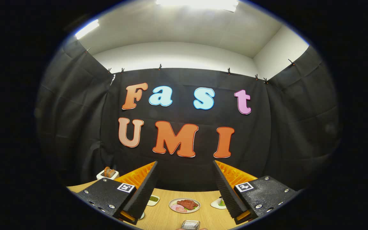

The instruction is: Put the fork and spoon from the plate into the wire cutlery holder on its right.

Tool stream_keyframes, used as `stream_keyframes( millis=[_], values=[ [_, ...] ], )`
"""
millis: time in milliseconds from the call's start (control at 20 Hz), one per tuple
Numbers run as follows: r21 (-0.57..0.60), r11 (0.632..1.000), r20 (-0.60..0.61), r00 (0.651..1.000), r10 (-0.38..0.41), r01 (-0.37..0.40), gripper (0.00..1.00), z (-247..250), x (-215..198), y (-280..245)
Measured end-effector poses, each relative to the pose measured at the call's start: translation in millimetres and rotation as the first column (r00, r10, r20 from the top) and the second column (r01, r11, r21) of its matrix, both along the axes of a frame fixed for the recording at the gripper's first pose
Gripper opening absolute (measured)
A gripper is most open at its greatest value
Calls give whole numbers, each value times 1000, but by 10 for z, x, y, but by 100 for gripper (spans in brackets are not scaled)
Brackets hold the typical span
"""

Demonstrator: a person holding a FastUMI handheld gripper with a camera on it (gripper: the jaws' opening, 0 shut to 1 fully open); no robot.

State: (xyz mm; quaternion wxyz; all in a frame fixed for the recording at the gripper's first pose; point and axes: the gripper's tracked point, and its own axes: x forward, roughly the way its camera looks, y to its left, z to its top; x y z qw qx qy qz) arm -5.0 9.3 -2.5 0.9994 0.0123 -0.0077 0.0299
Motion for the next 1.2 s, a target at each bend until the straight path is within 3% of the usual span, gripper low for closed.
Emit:
stream_keyframes(
  millis=[300, 500, 650, 850, 950, 1050, 1200],
  values=[
    [12, 997, -31, 997, 73, -73, 98, -168, 91, 345],
    [29, 995, -158, 983, 95, -92, 98, -597, 318, 735],
    [75, 990, -302, 944, 134, -117, 98, -1062, 427, 1216],
    [116, 981, -509, 838, 196, -158, 98, -1758, 472, 1871],
    [116, 979, -613, 763, 205, -170, 97, -2114, 423, 2105],
    [126, 978, -718, 665, 204, -163, 95, -2471, 305, 2238],
    [124, 979, -852, 487, 189, -164, 91, -3015, 74, 2430]
  ],
)
